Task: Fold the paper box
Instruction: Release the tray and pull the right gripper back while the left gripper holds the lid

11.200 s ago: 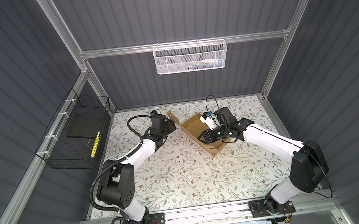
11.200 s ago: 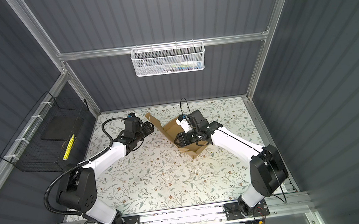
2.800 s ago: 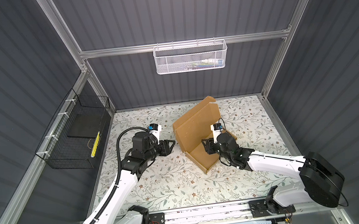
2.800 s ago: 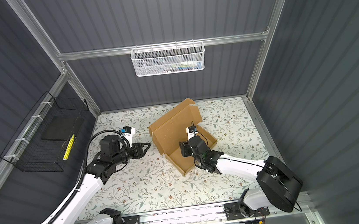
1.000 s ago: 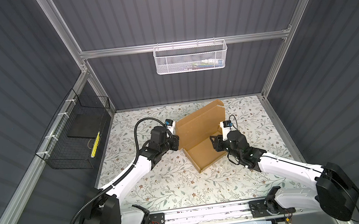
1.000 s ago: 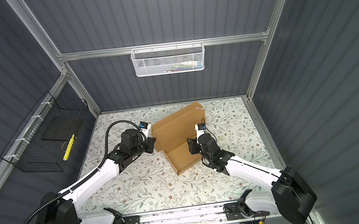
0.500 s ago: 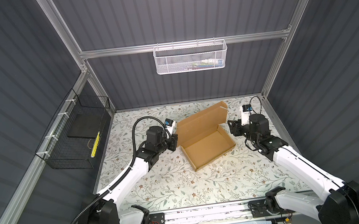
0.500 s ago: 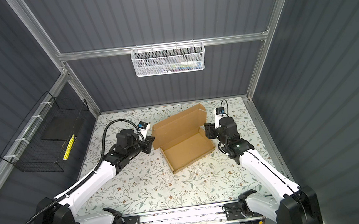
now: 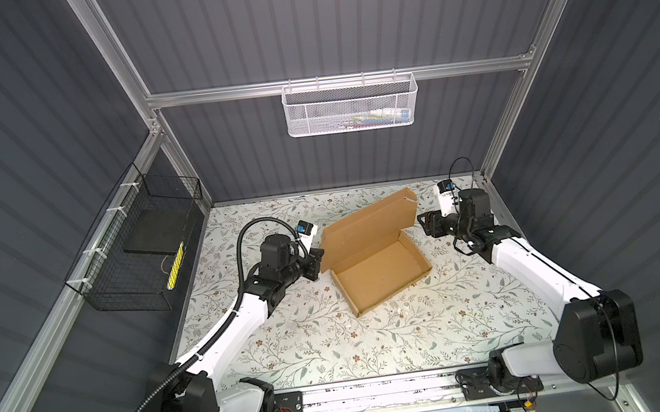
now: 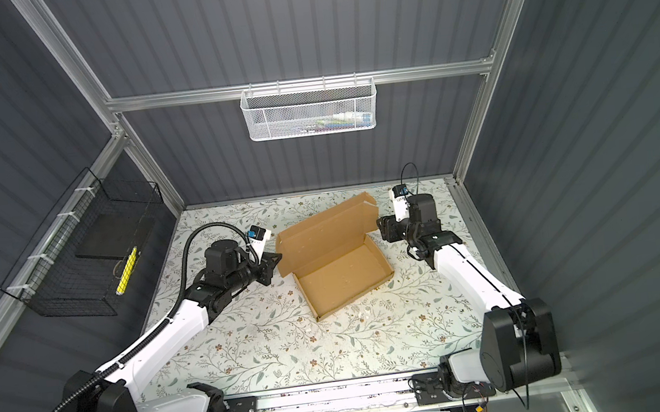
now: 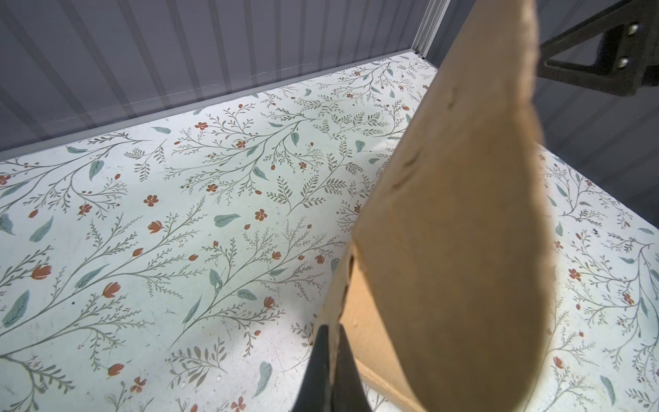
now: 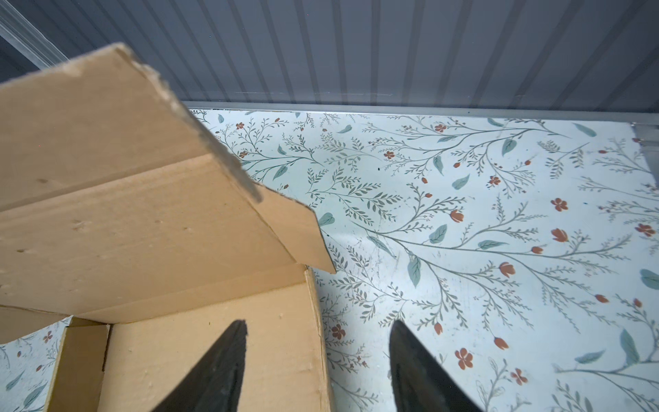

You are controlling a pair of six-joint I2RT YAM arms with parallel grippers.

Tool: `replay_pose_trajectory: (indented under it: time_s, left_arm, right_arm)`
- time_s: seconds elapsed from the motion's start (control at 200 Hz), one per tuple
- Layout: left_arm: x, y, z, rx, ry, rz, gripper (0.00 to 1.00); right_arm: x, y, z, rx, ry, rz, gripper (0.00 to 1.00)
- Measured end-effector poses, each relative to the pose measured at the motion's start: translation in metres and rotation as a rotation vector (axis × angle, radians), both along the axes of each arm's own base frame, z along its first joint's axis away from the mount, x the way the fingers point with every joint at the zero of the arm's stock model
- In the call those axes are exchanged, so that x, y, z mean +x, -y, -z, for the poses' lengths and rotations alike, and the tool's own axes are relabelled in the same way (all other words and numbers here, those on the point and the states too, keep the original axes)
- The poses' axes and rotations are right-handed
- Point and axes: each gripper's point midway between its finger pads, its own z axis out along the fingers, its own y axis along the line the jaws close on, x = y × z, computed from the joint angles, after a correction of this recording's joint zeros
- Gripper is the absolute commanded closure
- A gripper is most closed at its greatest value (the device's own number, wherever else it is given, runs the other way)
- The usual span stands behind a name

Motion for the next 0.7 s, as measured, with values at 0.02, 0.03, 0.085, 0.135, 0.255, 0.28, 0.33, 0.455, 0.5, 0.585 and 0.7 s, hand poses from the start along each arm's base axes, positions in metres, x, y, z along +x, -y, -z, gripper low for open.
replay_pose_trajectory:
  time_s: [0.02, 0.03, 0.085, 0.135, 0.255, 0.28, 0.33, 0.455, 0.5, 0.585, 0.7]
  left_arm:
    - [0.0, 0.0, -0.001, -0.001, 0.002, 0.001, 1.0]
    - [0.0, 0.0, -0.001, -0.001, 0.002, 0.003, 1.0]
    - [-0.001, 0.001, -0.002, -0.005, 0.004, 0.009, 1.0]
    - [-0.002, 0.001, -0.003, -0.008, 0.006, 0.011, 1.0]
    - [-0.004, 0.003, -0.005, -0.019, 0.005, 0.029, 1.0]
    - [-0.004, 0.003, -0.005, -0.022, 0.004, 0.031, 1.0]
    - [-0.005, 0.004, -0.006, -0.025, 0.002, 0.038, 1.0]
    - [-0.007, 0.006, -0.006, -0.032, -0.001, 0.052, 1.0]
    - [-0.007, 0.006, -0.006, -0.034, -0.001, 0.055, 1.0]
    - [-0.008, 0.007, -0.006, -0.037, -0.003, 0.061, 1.0]
    - [-0.008, 0.007, -0.007, -0.041, -0.004, 0.065, 1.0]
  right_arm:
    - [0.001, 0.0, 0.0, 0.002, -0.002, -0.006, 0.35]
    - [0.002, 0.0, 0.0, 0.004, -0.003, -0.009, 0.35]
    - [0.006, 0.0, 0.0, 0.006, -0.003, -0.022, 0.35]
    - [0.008, -0.001, 0.0, 0.012, 0.0, -0.041, 0.35]
    - [0.012, -0.006, 0.001, 0.023, 0.005, -0.083, 0.35]
    - [0.012, -0.007, 0.001, 0.025, 0.005, -0.092, 0.35]
    - [0.013, -0.008, 0.003, 0.028, 0.006, -0.106, 0.35]
    - [0.017, -0.01, 0.003, 0.029, 0.016, -0.137, 0.34]
    - [0.02, -0.011, 0.002, 0.027, 0.024, -0.146, 0.35]
    - [0.025, -0.012, -0.001, 0.023, 0.041, -0.16, 0.35]
    - [0.03, -0.013, -0.005, 0.017, 0.059, -0.176, 0.35]
